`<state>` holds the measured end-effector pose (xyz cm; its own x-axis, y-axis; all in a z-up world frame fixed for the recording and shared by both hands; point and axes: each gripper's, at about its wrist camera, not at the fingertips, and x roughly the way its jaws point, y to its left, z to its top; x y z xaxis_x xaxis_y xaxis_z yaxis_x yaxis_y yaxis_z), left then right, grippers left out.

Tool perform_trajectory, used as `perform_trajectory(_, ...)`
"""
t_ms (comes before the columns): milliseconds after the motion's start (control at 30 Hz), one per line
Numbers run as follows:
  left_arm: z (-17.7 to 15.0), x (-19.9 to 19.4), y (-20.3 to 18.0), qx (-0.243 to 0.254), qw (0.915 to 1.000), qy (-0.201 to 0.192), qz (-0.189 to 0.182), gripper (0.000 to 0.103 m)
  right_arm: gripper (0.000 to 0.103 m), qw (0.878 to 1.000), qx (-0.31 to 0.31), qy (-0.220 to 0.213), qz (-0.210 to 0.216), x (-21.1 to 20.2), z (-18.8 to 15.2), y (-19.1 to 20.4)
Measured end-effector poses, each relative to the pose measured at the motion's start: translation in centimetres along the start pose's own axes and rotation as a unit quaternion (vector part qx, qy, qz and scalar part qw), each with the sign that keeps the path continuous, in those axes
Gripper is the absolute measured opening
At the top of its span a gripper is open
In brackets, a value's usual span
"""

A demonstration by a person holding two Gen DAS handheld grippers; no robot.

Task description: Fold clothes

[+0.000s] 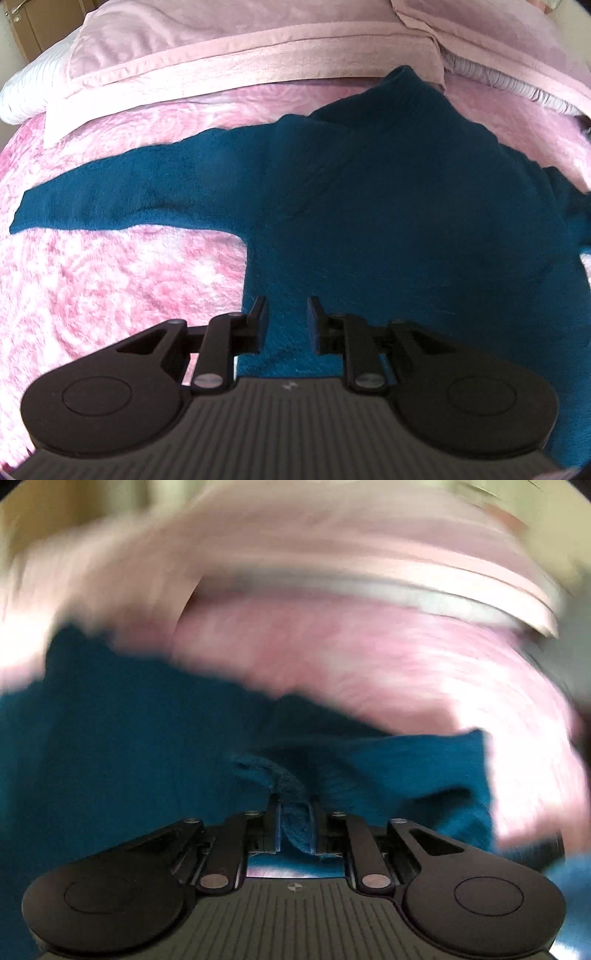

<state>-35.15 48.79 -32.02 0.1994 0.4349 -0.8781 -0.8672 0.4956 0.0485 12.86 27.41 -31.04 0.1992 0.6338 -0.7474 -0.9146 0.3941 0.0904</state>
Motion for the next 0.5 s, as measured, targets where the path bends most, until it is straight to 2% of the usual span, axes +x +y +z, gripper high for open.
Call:
perform_trajectory(33, 0.2, 0.2, 0.0, 0.003, 1.0, 0.0, 0.003, 0.018, 0.012, 0.998, 0.063, -0.026, 0.008, -2.7, 0.7, -2.2)
perform_trajectory(100, 0.5, 0.5, 0.0, 0.006, 1.0, -0.001, 0.005, 0.018, 0.012, 0.982, 0.172, -0.082, 0.004, -8.1, 1.0, -6.4)
perform_trajectory(133, 0.7, 0.6, 0.0, 0.007, 1.0, 0.0, 0.007, 0.018, 0.012, 0.969, 0.219, -0.111, -0.016, -10.6, 0.6, -8.8)
perform_trajectory(200, 1.0, 0.9, 0.2, 0.007, 0.9999, 0.002, 0.008, 0.018, 0.011, 0.937, 0.305, -0.161, -0.059, -15.4, -0.2, -13.6)
perform_trajectory(333, 1.5, 1.9, 0.4, -0.002, 0.9999, 0.004, 0.011, 0.018, 0.012, 0.888, 0.395, -0.148, -0.183, -17.8, -3.2, -22.3)
perform_trajectory(367, 1.7, 2.0, 0.6, -0.006, 0.9999, 0.004, 0.013, 0.018, 0.012, 0.879, 0.409, -0.116, -0.216, -17.3, -4.0, -23.8)
perform_trajectory(467, 2.3, 2.4, 1.2, -0.017, 0.9996, 0.001, 0.022, 0.027, 0.014, 0.858, 0.409, -0.027, -0.308, -15.2, -5.5, -25.8)
perform_trajectory(500, 2.5, 2.3, 1.5, -0.019, 0.9994, -0.004, 0.027, 0.031, 0.014, 0.865, 0.399, -0.032, -0.305, -14.9, -5.4, -24.5)
